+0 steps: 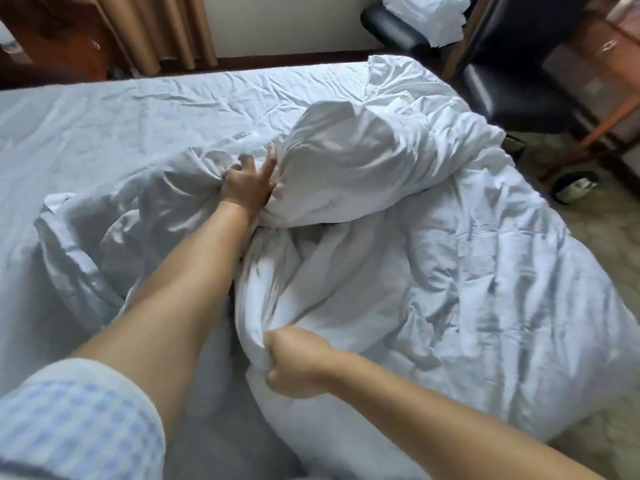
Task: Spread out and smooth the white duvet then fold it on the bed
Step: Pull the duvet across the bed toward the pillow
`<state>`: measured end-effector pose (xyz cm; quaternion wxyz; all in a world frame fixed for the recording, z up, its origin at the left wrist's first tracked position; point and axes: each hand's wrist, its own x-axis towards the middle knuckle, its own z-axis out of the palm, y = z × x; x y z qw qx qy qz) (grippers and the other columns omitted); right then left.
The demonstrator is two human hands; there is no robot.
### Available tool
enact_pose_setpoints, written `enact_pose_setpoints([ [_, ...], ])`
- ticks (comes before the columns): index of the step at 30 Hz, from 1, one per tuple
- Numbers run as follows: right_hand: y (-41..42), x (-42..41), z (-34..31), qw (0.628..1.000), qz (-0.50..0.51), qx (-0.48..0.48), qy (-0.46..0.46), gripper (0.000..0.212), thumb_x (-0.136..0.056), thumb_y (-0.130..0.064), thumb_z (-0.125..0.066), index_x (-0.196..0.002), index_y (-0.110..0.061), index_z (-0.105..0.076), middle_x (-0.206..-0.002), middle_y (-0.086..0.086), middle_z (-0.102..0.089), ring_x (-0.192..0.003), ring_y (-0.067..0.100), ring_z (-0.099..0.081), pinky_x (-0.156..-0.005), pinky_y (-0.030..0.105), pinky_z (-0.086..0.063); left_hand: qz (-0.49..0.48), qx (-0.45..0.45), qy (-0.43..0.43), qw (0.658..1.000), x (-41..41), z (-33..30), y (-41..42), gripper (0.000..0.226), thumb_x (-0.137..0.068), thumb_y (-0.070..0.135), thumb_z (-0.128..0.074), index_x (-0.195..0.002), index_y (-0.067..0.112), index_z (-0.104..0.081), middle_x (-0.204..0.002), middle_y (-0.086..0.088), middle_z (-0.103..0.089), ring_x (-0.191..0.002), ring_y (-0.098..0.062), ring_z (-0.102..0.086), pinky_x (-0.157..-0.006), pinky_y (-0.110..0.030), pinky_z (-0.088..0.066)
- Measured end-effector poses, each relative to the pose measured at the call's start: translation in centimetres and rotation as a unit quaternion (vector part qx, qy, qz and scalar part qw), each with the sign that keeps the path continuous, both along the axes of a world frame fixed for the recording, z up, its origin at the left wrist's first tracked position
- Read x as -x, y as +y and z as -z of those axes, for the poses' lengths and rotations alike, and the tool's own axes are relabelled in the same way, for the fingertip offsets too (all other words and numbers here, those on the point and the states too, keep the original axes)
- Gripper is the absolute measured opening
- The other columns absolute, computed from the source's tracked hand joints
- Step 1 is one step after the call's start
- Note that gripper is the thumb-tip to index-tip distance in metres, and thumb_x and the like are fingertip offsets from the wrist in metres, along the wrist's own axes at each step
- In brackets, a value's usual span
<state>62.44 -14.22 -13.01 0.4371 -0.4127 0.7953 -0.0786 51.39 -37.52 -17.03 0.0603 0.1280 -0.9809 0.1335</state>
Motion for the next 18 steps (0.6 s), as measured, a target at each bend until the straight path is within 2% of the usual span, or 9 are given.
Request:
enact_pose_setpoints([
  [1,0.2,-0.9,0.5,1.000,-0.018,-0.006,-0.003,0.009,-0.083,-0.011,-0.056,-0.090,-0.007,-0.052,-0.090,0.013,-0.053,-0.081,0.030,-0.051,-0.065,0.030,-0.037,0.002,-0.018,-0.023,1.000,-0.4,-0.3,-0.1,0.040,-0.085,0.024,-0.031,-0.118,0.015,-0.052,-0.093,-0.015,-0.066,-0.049,-0.025,-0.061,-0.037,-0.025,-0.048],
  [4,0.6,-1.6,4.3,0.999,0.040,-0.018,0.002,0.022,-0.082,-0.021,-0.059,-0.102,-0.011,-0.054,-0.108,0.014,-0.060,-0.100,0.033,-0.058,-0.070,0.030,-0.039,0.073,0.048,-0.071,0.994,-4.2,0.6,0.3,0.034,-0.082,0.008,-0.037,-0.105,0.013,-0.061,-0.118,-0.020,-0.061,-0.070,-0.040,-0.066,-0.036,-0.039,-0.049],
  [5,0.6,-1.4,5.5,0.997,0.078,-0.018,0.003,0.027,-0.083,-0.027,-0.060,-0.105,-0.013,-0.053,-0.113,0.012,-0.060,-0.103,0.032,-0.057,-0.072,0.030,-0.041,0.105,0.058,-0.059,0.991,-6.0,1.2,0.7,0.040,-0.081,0.005,-0.037,-0.110,0.015,-0.062,-0.121,-0.021,-0.060,-0.080,-0.042,-0.067,-0.043,-0.044,-0.052],
  [7,0.1,-1.1,7.1,0.989,0.145,-0.004,0.003,0.036,-0.081,-0.041,-0.062,-0.106,-0.018,-0.050,-0.114,0.006,-0.059,-0.104,0.029,-0.057,-0.074,0.031,-0.042,0.144,0.065,-0.054,0.986,-9.7,3.0,2.1,0.049,-0.082,0.010,-0.034,-0.127,0.018,-0.052,-0.128,-0.018,-0.058,-0.102,-0.041,-0.064,-0.069,-0.051,-0.055],
  [10,-1.2,-0.7,7.7,0.980,0.181,0.032,0.075,0.060,-0.079,-0.056,-0.061,-0.122,-0.016,-0.046,-0.123,0.008,-0.053,-0.115,0.028,-0.050,-0.088,0.036,-0.045,0.125,0.047,-0.095,0.987,-14.3,5.8,4.1,0.055,-0.081,0.019,-0.030,-0.135,0.023,-0.039,-0.143,-0.014,-0.041,-0.123,-0.039,-0.051,-0.092,-0.061,-0.044],
  [12,-2.4,-0.3,7.9,0.972,0.200,0.036,0.115,0.071,-0.081,-0.063,-0.056,-0.131,-0.014,-0.042,-0.131,0.011,-0.048,-0.123,0.029,-0.045,-0.097,0.039,-0.041,0.112,0.031,-0.141,0.983,-16.1,6.3,4.6,0.055,-0.081,0.021,-0.034,-0.135,0.022,-0.048,-0.141,-0.012,-0.043,-0.127,-0.037,-0.047,-0.094,-0.067,-0.038],
  [14,-3.6,0.0,8.5,0.966,0.229,0.015,0.119,0.080,-0.080,-0.067,-0.053,-0.136,-0.012,-0.038,-0.136,0.012,-0.044,-0.127,0.030,-0.042,-0.099,0.040,-0.037,0.100,0.023,-0.204,0.974,-17.3,6.5,5.0,0.044,-0.076,0.020,-0.050,-0.117,0.016,-0.067,-0.127,-0.014,-0.059,-0.119,-0.037,-0.056,-0.091,-0.072,-0.035],
  [16,-4.8,0.0,9.5,0.957,0.270,0.002,0.104,0.089,-0.077,-0.068,-0.057,-0.139,-0.010,-0.032,-0.138,0.012,-0.042,-0.130,0.029,-0.040,-0.100,0.039,-0.037,0.078,0.017,-0.200,0.976,-18.6,6.6,5.4,0.035,-0.069,0.015,-0.065,-0.104,0.012,-0.073,-0.119,-0.014,-0.065,-0.113,-0.035,-0.060,-0.089,-0.076,-0.030],
  [18,-5.7,0.1,10.3,0.949,0.307,0.007,0.076,0.101,-0.073,-0.067,-0.063,-0.145,-0.008,-0.023,-0.142,0.013,-0.037,-0.132,0.029,-0.038,-0.103,0.039,-0.038,0.012,-0.023,-0.161,0.987,-19.6,6.9,5.5,0.047,-0.080,0.013,-0.054,-0.126,0.011,-0.061,-0.138,-0.013,-0.052,-0.130,-0.031,-0.046,-0.099,-0.076,-0.014],
])
